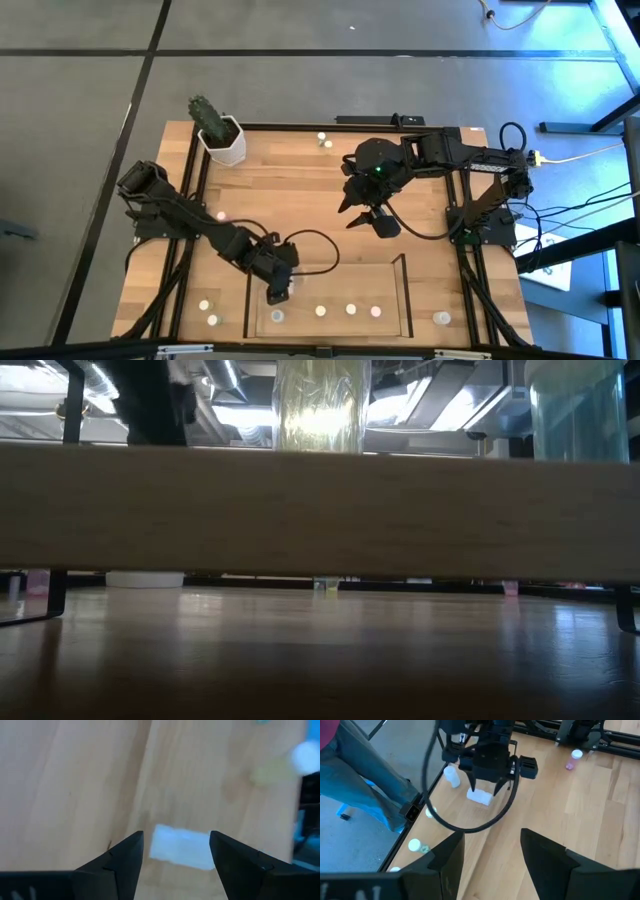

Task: Pick and place medicine bottles onto shelf by color
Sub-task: Put the top white pill bottle on the shelf aligned with the other white pill bottle

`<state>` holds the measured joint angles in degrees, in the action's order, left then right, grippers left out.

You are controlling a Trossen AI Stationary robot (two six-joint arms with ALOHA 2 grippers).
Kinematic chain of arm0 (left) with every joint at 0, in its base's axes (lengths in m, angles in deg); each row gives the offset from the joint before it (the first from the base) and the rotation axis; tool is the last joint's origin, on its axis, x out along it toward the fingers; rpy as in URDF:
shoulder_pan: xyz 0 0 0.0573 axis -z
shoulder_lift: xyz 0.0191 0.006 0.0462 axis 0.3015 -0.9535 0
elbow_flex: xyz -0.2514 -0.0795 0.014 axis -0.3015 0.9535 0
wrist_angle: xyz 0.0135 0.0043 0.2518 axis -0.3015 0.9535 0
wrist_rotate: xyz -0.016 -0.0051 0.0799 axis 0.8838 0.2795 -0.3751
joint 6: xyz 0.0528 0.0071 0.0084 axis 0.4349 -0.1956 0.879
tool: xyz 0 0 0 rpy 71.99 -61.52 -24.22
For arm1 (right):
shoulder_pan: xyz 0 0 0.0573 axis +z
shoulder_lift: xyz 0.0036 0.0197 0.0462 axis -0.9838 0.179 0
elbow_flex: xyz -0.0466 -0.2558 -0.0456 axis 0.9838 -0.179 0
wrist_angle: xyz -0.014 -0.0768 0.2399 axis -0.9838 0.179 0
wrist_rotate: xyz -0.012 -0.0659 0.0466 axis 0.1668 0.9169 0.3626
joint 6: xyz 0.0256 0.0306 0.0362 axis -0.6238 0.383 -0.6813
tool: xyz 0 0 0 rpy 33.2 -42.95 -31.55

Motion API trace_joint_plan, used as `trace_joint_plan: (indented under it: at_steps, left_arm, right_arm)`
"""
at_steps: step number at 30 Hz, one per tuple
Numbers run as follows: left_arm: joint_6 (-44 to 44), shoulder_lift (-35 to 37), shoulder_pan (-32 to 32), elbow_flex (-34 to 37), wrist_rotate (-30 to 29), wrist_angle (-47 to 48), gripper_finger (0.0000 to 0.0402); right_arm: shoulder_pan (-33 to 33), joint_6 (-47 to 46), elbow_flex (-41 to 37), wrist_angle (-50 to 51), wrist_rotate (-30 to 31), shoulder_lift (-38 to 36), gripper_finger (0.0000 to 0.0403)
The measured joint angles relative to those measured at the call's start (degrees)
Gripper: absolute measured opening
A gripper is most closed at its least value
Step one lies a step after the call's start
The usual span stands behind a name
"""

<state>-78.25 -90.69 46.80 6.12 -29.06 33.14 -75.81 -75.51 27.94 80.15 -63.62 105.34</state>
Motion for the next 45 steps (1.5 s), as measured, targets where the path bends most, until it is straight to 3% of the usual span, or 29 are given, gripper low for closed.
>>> trace_joint_plan:
  at_steps: [14, 23, 27, 37, 45]
  left_arm:
    - [4.48, 0.06, -1.14, -9.30, -2.22, 0.72, 0.0221]
    - [3.43, 0.10, -1.14, -10.08, -2.30, 2.94, 0.0221]
    - [-1.60, 0.10, -1.14, -10.08, -2.84, 4.18, 0.0221]
    - [-25.26, 0.10, -2.09, -10.08, -2.87, 11.06, 0.0216]
    - [-29.02, -0.49, -2.88, -9.94, -0.86, 11.11, 0.0216]
  right_arm:
    - [0.00, 0.00, 0.00, 0.00, 0.00, 0.00, 0.0196]
    - [0.00, 0.00, 0.00, 0.00, 0.00, 0.00, 0.0196]
    - [0.00, 0.00, 0.00, 0.00, 0.00, 0.00, 0.0196]
    - [0.00, 0.00, 0.00, 0.00, 0.00, 0.00, 0.0196]
    - [0.00, 0.00, 0.00, -0.02, 0.00, 0.00, 0.0196]
